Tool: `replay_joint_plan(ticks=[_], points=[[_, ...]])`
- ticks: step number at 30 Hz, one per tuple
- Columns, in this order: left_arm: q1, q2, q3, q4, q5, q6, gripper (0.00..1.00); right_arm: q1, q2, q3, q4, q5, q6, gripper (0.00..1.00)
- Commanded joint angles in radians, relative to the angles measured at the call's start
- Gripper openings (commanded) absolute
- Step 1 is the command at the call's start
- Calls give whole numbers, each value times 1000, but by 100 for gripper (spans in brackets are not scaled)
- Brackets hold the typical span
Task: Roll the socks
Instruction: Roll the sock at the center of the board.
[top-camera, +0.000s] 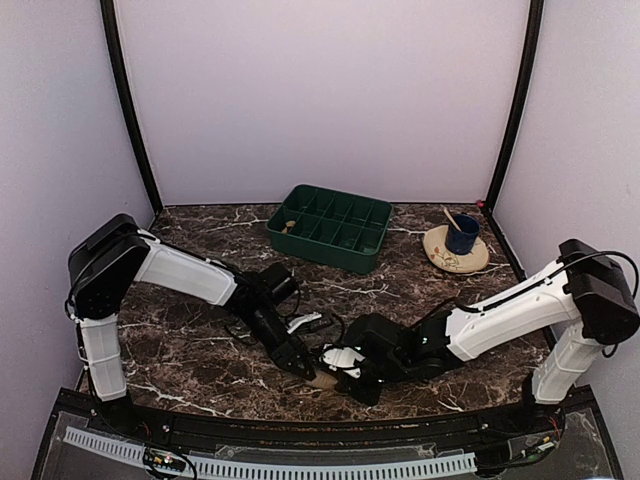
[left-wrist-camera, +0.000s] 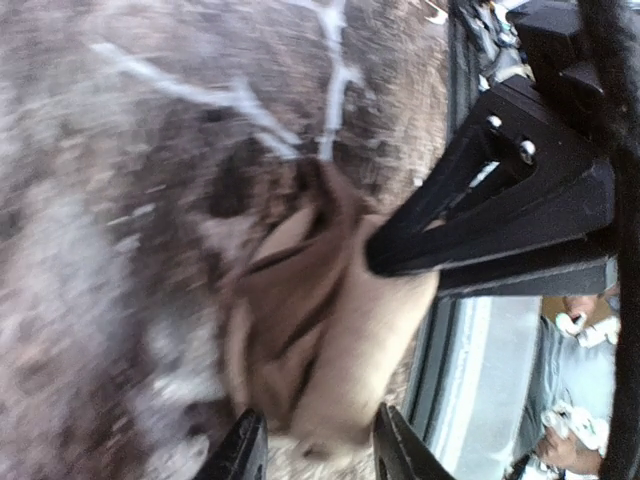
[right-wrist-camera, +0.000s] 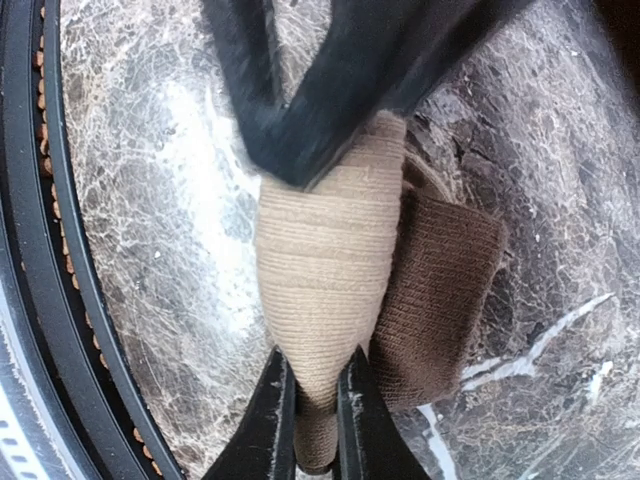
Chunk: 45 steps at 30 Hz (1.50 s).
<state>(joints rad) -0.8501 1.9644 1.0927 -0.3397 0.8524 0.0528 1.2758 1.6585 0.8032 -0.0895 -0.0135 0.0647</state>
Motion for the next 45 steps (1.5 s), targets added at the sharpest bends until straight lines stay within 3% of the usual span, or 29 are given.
replay_joint_plan(ticks=[1, 7, 14, 22, 36, 45], points=[[41, -48, -71, 44, -228, -65, 41, -26, 18, -39, -64, -79, 37, 0], [46, -129, -122, 95, -267, -100, 42, -89, 23, -57, -35, -195, 92, 0], [38, -280, -221, 202, -427, -106, 42, -146, 43, -57, -26, -324, 122, 0], [-68, -430, -306, 314, -579, -2, 42, -223, 86, -37, -27, -498, 148, 0], [-298, -441, -313, 350, -797, 230, 43, -297, 144, -10, -26, -700, 187, 0], [-416, -362, -284, 365, -898, 354, 44, -330, 176, -3, -36, -774, 215, 0]])
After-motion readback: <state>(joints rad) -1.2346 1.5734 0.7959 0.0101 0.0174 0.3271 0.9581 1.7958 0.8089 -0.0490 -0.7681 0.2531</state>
